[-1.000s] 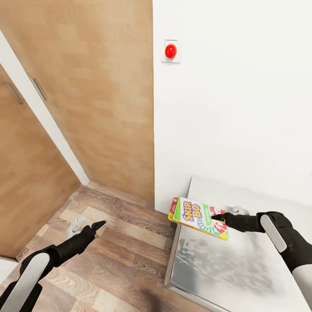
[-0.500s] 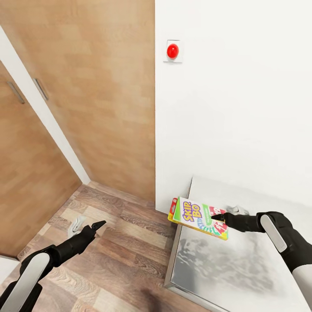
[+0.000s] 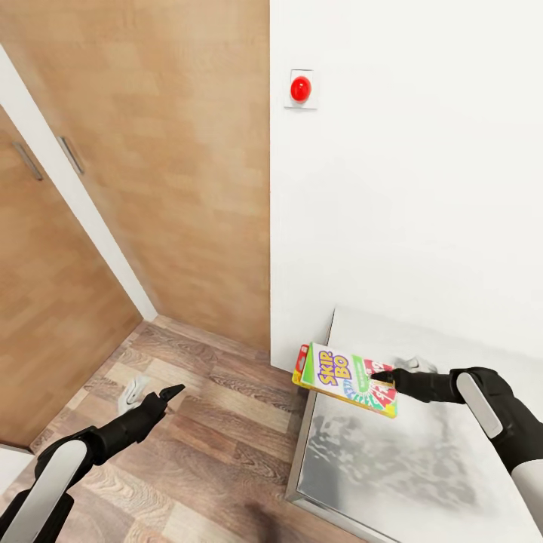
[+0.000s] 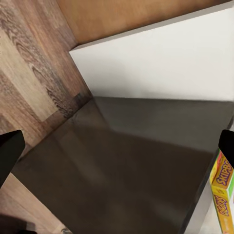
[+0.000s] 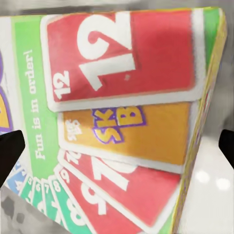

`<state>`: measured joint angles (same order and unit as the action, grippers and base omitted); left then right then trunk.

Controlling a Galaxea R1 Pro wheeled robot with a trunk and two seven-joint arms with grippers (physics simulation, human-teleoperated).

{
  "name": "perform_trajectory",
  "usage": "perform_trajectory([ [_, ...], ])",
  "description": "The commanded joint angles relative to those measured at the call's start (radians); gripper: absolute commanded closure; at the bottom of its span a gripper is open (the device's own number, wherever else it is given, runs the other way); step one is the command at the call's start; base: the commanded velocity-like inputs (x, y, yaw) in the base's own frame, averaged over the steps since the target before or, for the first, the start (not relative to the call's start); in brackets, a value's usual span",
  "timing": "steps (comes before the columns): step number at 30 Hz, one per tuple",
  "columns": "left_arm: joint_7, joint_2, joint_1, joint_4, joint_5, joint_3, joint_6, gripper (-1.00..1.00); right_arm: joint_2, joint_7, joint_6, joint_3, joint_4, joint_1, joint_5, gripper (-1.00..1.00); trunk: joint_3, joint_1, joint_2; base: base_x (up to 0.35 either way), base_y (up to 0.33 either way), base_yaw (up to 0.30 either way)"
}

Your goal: Put all the toys in the child's room - the three board games (two on the bed and one on the table), the two jigsaw puzzles on the table, and the tennis ball on the table - inside the toy box on the table in the child's room.

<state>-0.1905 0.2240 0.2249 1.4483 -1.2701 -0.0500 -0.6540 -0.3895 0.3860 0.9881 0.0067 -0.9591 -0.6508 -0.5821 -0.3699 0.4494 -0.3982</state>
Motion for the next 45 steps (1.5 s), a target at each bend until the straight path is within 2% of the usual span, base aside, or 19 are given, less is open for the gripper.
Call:
perform_trajectory([
  [1, -0.009, 0.0, 0.001, -0.001, -0.011, -0.001, -0.004, -1.0, -0.004, 0.003, 0.0, -0.013, 0.001, -0.003, 0.007, -1.0, -0.002, 0.001, -0.002, 0.0, 0.0, 0.0],
  [3, -0.009, 0.0, 0.001, -0.004, -0.011, -0.001, -0.004, -1.0, -0.01, -0.003, -0.004, -0.034, 0.002, -0.005, 0.007, -1.0, -0.002, 0.001, -0.002, 0.0, 0.0, 0.0],
  [7, -0.009, -0.002, 0.003, -0.012, -0.011, 0.0, -0.004, -1.0, -0.036, -0.025, -0.033, -0.125, 0.001, -0.006, 0.008, -1.0, -0.002, 0.001, -0.002, 0.0, 0.0, 0.0],
  [8, -0.009, -0.002, 0.003, -0.012, -0.011, 0.0, -0.004, -1.0, -0.036, -0.025, -0.033, -0.125, 0.001, -0.006, 0.008, -1.0, -0.002, 0.001, -0.002, 0.0, 0.0, 0.0],
  [10, -0.009, -0.006, 0.004, -0.016, -0.011, 0.0, -0.004, -1.0, -0.053, -0.033, -0.062, -0.191, -0.001, -0.005, 0.009, -1.0, -0.002, 0.001, -0.002, 0.0, 0.0, 0.0],
  [11, -0.009, -0.006, 0.004, -0.016, -0.011, 0.0, -0.004, -1.0, -0.053, -0.033, -0.062, -0.191, -0.001, -0.005, 0.009, -1.0, -0.002, 0.001, -0.002, 0.0, 0.0, 0.0],
  [18, -0.008, -0.023, 0.015, -0.044, -0.007, 0.014, -0.004, -1.0, -0.096, -0.041, -0.111, -0.31, -0.031, 0.001, 0.011, -1.0, -0.002, 0.001, -0.002, 0.0, 0.0, 0.0],
  [23, -0.006, -0.039, 0.058, -0.107, 0.023, 0.073, -0.004, -1.0, -0.115, -0.042, -0.122, -0.342, -0.088, 0.015, 0.011, -1.0, -0.002, 0.001, -0.002, 0.0, 0.0, 0.0],
  [25, -0.003, -0.057, 0.114, -0.186, 0.047, 0.115, -0.001, -1.0, -0.121, -0.043, -0.126, -0.355, -0.135, 0.04, 0.011, -1.0, -0.002, 0.001, -0.002, 0.0, 0.0, 0.0],
  [26, -0.003, -0.057, 0.114, -0.186, 0.047, 0.115, -0.001, -1.0, -0.121, -0.043, -0.126, -0.355, -0.135, 0.04, 0.011, -1.0, -0.002, 0.001, -0.002, 0.0, 0.0, 0.0],
  [28, 0.013, -0.083, 0.184, -0.298, 0.065, 0.146, 0.005, -1.0, -0.124, -0.044, -0.128, -0.364, -0.195, 0.074, 0.01, -1.0, -0.002, 0.001, -0.002, 0.0, 0.0, 0.0],
  [29, 0.013, -0.083, 0.184, -0.298, 0.065, 0.146, 0.005, -1.0, -0.124, -0.044, -0.128, -0.364, -0.195, 0.074, 0.01, -1.0, -0.002, 0.001, -0.002, 0.0, 0.0, 0.0],
  [31, 0.051, -0.114, 0.261, -0.43, 0.079, 0.167, 0.014, -1.0, -0.125, -0.045, -0.127, -0.369, -0.263, 0.108, 0.009, -1.0, -0.002, 0.001, -0.002, 0.0, 0.0, 0.0],
  [32, 0.051, -0.114, 0.261, -0.43, 0.079, 0.167, 0.014, -1.0, -0.125, -0.045, -0.127, -0.369, -0.263, 0.108, 0.009, -1.0, -0.002, 0.001, -0.002, 0.0, 0.0, 0.0],
  [33, 0.08, -0.128, 0.3, -0.497, 0.085, 0.174, 0.023, -1.0, -0.125, -0.045, -0.125, -0.371, -0.301, 0.124, 0.008, -1.0, -0.002, 0.001, -0.002, 0.0, 0.0, 0.0],
  [36, 0.113, -0.141, 0.338, -0.563, 0.091, 0.181, 0.034, -1.0, -0.124, -0.045, -0.123, -0.373, -0.339, 0.141, 0.008, -1.0, -0.002, 0.001, -0.002, 0.0, 0.0, 0.0],
  [38, 0.18, -0.161, 0.407, -0.68, 0.106, 0.192, 0.064, -1.0, -0.121, -0.045, -0.109, -0.375, -0.41, 0.174, 0.006, -1.0, -0.002, 0.001, -0.002, 0.0, 0.0, 0.0],
  [41, 0.209, -0.172, 0.437, -0.732, 0.117, 0.199, 0.079, -1.0, -0.12, -0.045, -0.097, -0.375, -0.442, 0.188, 0.006, -1.0, -0.002, 0.001, -0.002, 0.0, 0.0, 0.0],
  [45, 0.271, -0.201, 0.511, -0.853, 0.168, 0.221, 0.122, -1.0, -0.117, -0.045, -0.046, -0.373, -0.516, 0.22, 0.005, -1.0, -0.002, 0.001, -0.002, 0.0, 0.0, 0.0],
])
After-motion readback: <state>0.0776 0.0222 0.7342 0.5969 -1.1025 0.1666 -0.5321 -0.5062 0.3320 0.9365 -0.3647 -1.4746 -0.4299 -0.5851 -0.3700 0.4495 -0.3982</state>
